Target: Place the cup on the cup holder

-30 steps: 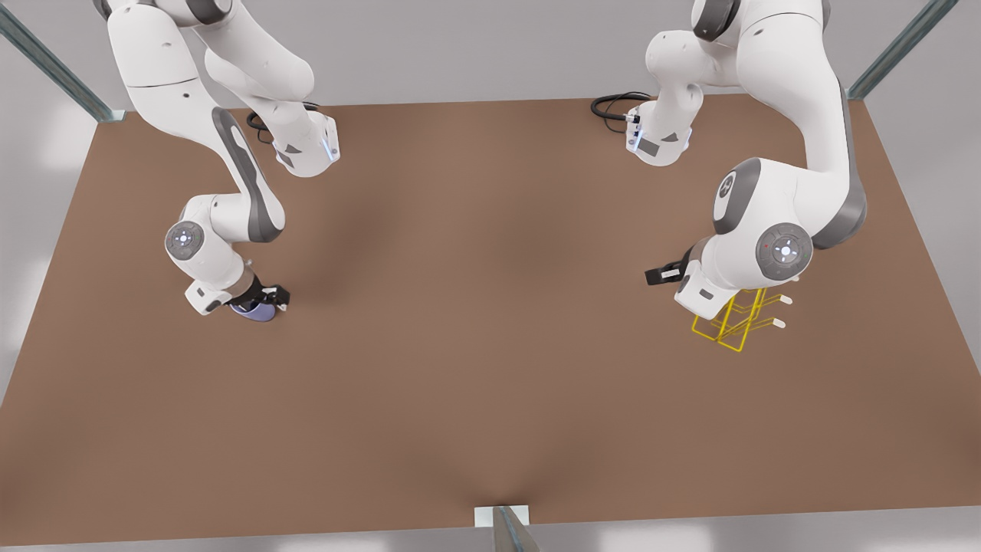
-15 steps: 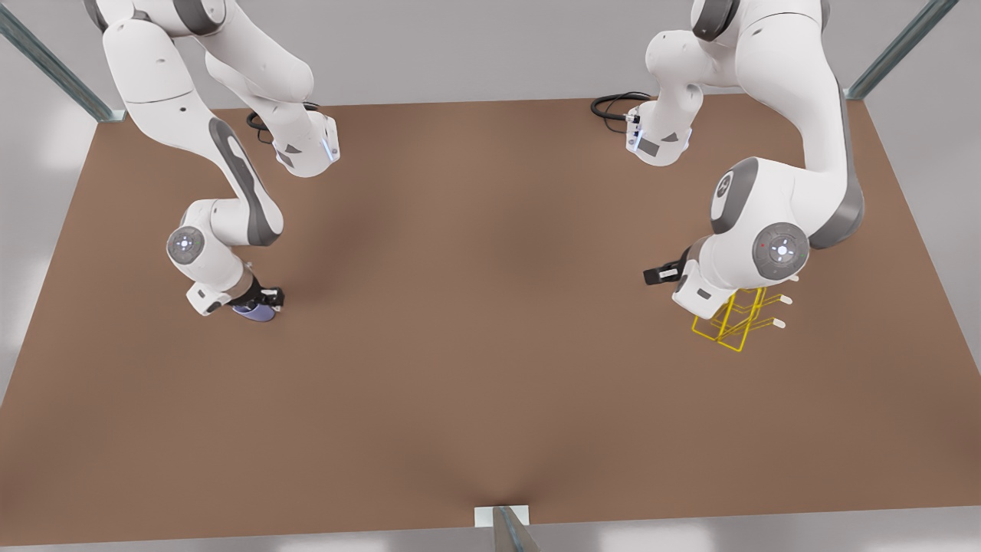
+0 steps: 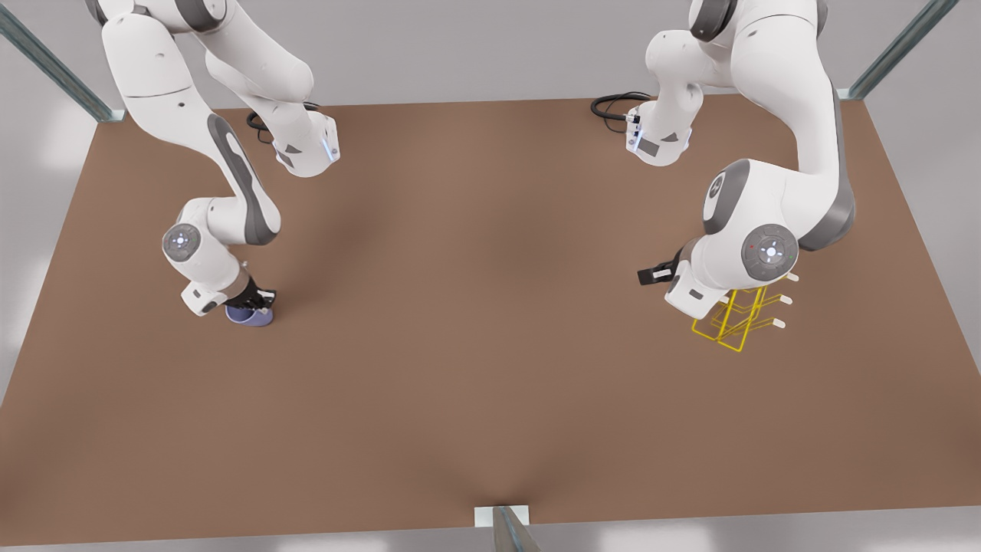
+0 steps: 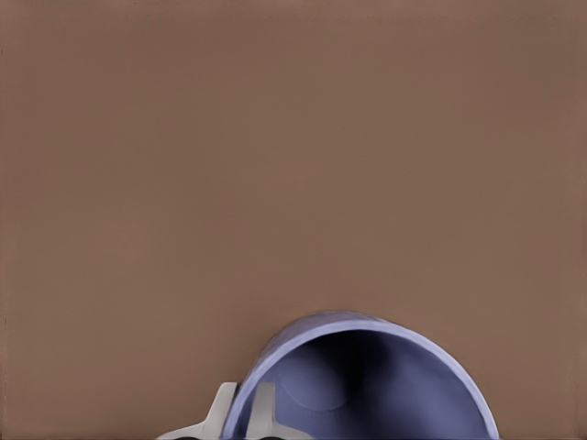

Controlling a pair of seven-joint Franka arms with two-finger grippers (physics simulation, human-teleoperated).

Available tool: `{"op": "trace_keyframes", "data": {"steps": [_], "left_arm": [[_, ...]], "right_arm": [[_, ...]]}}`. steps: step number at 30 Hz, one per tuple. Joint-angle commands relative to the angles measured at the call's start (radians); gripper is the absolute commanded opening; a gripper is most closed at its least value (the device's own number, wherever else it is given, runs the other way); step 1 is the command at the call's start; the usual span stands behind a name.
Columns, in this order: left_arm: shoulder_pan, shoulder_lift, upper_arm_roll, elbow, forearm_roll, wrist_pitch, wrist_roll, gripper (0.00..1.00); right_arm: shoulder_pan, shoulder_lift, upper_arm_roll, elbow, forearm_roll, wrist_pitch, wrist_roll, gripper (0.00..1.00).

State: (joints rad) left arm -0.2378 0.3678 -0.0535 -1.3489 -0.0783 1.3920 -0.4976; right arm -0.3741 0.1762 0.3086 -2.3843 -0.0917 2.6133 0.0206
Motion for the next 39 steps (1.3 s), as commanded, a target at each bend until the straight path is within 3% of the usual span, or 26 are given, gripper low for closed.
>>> {"op": "trace_keyframes", "data": {"steps": [1, 4, 11, 19, 23, 27, 30, 34, 35, 39], "left_arm": [[0.0, -0.001, 0.0, 0.001, 0.002, -0.001, -0.021, 1.0], [0.0, -0.001, 0.0, -0.001, 0.0, -0.001, -0.022, 1.0], [0.0, -0.001, 0.0, -0.001, 0.002, -0.001, -0.022, 1.0], [-0.005, 0.0, 0.0, -0.001, 0.0, -0.001, -0.03, 1.0], [-0.006, 0.002, 0.0, 0.001, 0.0, -0.001, -0.033, 1.0], [-0.025, 0.04, -0.002, 0.025, -0.06, 0.013, -0.055, 1.0], [-0.038, 0.054, -0.003, 0.036, -0.067, 0.088, -0.153, 1.0], [-0.098, 0.094, 0.004, 0.045, -0.075, 0.197, -0.349, 1.0], [-0.112, 0.099, 0.001, 0.056, -0.035, 0.193, -0.369, 1.0], [-0.112, 0.102, 0.001, 0.062, -0.04, 0.179, -0.392, 1.0]], "right_arm": [[0.003, -0.018, 0.006, 0.056, -0.005, -0.182, 0.019, 0.21], [0.017, -0.014, 0.018, 0.223, 0.004, -0.387, 0.03, 0.21], [0.139, 0.098, 0.038, 0.508, 0.02, -0.593, 0.15, 0.21], [0.46, 0.223, -0.011, 0.697, 0.075, -0.607, 0.435, 0.21], [0.509, 0.359, 0.0, 0.91, 0.113, -0.658, 0.499, 0.21], [0.506, 0.443, 0.04, 0.949, 0.24, -0.509, 0.483, 0.21], [0.498, 0.532, 0.13, 0.965, 0.366, -0.305, 0.493, 0.21], [0.408, 0.695, 0.345, 1.004, 0.374, -0.108, 0.452, 0.21], [0.34, 0.759, 0.449, 1.005, 0.372, -0.095, 0.412, 0.21], [0.339, 0.87, 0.547, 1.048, 0.371, -0.044, 0.387, 0.21]]}}
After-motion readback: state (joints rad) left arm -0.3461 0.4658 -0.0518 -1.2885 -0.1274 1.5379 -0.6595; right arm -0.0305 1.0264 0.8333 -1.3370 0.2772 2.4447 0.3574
